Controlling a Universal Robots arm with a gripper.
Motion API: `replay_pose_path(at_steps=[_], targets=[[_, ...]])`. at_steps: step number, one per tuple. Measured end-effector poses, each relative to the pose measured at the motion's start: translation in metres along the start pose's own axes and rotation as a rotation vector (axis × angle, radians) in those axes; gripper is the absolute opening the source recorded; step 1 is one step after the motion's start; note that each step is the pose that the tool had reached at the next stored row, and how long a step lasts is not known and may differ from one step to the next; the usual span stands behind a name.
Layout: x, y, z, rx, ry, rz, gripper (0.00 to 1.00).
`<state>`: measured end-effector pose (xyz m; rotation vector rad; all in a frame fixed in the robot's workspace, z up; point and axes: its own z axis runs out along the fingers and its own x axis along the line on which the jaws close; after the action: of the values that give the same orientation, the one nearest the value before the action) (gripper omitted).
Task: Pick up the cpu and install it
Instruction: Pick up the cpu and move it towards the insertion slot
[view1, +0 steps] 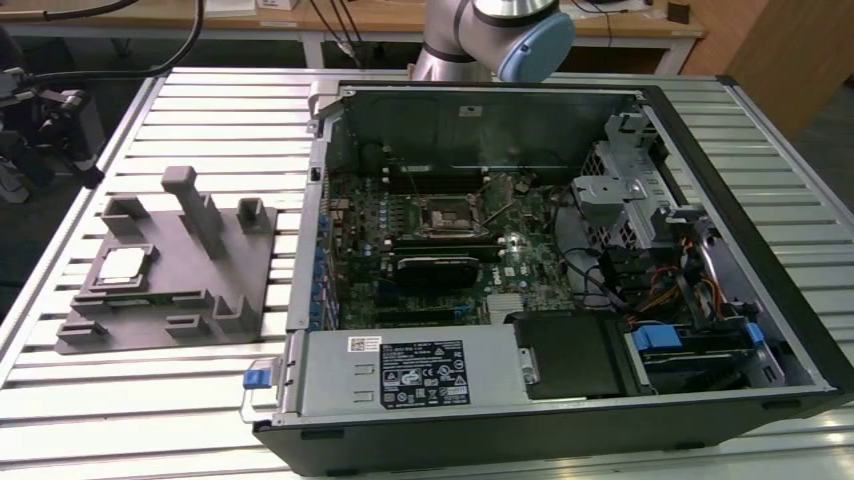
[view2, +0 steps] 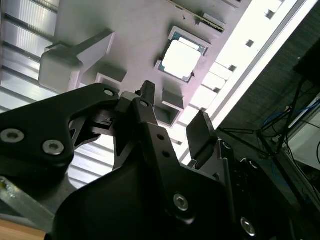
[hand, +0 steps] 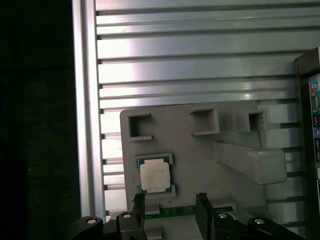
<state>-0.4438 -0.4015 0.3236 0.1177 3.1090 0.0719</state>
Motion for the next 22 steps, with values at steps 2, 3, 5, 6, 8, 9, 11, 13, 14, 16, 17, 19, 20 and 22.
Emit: replay_pose_path(at_steps=[2,3,5,6,8,9,11,13,14,16,17,19,20,22], targets=[[0.0,0.0,0.0007,0.0,0.0,0.0,0.53],[0.0,-0.0001,0.0012,-0.0001,-0.0001,0.0,0.53],[0.0,-0.0001,0.0019,0.0,-0.0001,0.0,0.53],[0.0,-0.0001,0.0023,0.0,-0.0001,0.0,0.53],[0.0001,-0.0002,0.0031,0.0,-0.0001,0.0,0.53],[0.0001,-0.0002,0.0035,0.0,-0.0001,0.0,0.53],[0.0001,-0.0002,0.0043,-0.0001,-0.0001,0.0,0.53],[0.0001,-0.0003,0.0051,0.0,-0.0001,0.0,0.53],[0.0002,-0.0003,0.0056,-0.0001,-0.0001,0.0,0.53],[0.0002,-0.0003,0.0064,0.0,-0.0001,0.0,0.53],[0.0002,-0.0003,0.0068,0.0,-0.0001,0.0,0.53],[0.0002,-0.0004,0.0077,0.0,-0.0001,0.0,0.53],[0.0002,-0.0004,0.0082,-0.0001,-0.0001,0.0,0.53],[0.0003,-0.0005,0.0094,-0.0001,-0.0001,0.0,0.53]])
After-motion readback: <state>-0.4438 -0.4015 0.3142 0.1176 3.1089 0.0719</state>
